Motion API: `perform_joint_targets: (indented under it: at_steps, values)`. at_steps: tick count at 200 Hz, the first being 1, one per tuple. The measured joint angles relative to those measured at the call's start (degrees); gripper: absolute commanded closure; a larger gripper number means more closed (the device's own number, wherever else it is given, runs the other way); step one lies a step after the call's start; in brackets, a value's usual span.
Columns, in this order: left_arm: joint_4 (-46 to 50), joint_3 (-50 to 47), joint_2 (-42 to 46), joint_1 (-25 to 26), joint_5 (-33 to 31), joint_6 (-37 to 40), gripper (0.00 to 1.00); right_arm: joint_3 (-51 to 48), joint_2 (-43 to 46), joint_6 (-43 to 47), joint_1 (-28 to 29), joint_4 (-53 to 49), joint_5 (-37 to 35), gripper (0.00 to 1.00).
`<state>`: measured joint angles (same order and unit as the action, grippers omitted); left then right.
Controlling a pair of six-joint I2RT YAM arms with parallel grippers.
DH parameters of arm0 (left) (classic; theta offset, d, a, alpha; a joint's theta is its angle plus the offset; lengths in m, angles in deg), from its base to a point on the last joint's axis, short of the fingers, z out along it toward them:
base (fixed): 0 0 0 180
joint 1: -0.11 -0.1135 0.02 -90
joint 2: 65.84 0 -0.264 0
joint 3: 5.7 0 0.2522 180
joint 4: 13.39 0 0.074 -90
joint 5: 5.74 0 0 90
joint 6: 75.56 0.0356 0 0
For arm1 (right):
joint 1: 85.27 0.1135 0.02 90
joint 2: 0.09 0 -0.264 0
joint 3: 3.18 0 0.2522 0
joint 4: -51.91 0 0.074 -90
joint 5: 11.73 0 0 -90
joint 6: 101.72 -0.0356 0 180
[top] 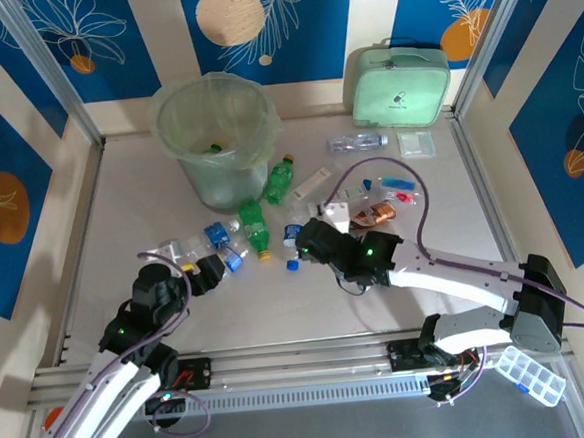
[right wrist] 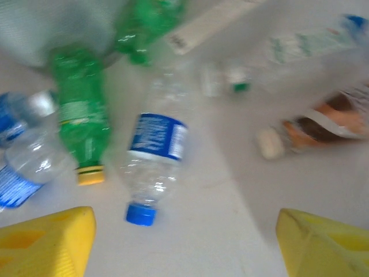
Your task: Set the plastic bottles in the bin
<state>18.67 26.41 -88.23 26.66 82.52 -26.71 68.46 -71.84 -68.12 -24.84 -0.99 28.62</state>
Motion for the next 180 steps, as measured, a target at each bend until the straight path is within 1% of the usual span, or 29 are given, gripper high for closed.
perform_joint_targets:
  at_steps: [24,37,53,68,110,145,180]
  values:
    - [-0.61,-0.33,2.25,0.0,0.48,-0.9,0.06,1.03,0.35,-17.05,-2.69,-14.38,-1.46,0.17]
    - [-1.51,-0.39,2.78,0.0,1.22,-1.33,0.06,0.17,0.63,-24.7,-4.35,-20.28,-1.4,0.17]
    - [-2.49,-0.59,2.82,0.0,2.32,-2.14,0.06,-2.6,1.66,-32.26,-6.64,-25.0,-1.07,0.15]
    - [-3.06,-0.87,2.82,0.0,3.54,-2.84,0.06,-6.47,3.61,-36.35,-8.68,-26.62,-0.24,0.15]
    - [-4.2,-1.2,2.8,0.0,6.03,-4.09,0.06,-14.93,10.34,-39.76,-14.03,-25.11,2.32,0.14]
    - [-4.61,-1.22,2.8,0.0,6.64,-4.7,0.05,-21.81,14.49,-33.88,-21.42,-15.8,6.8,0.15]
    - [-4.63,-1.22,2.8,0.0,6.64,-4.92,0.05,-25.57,16.72,-30.05,-23.93,-7.91,10.34,0.17]
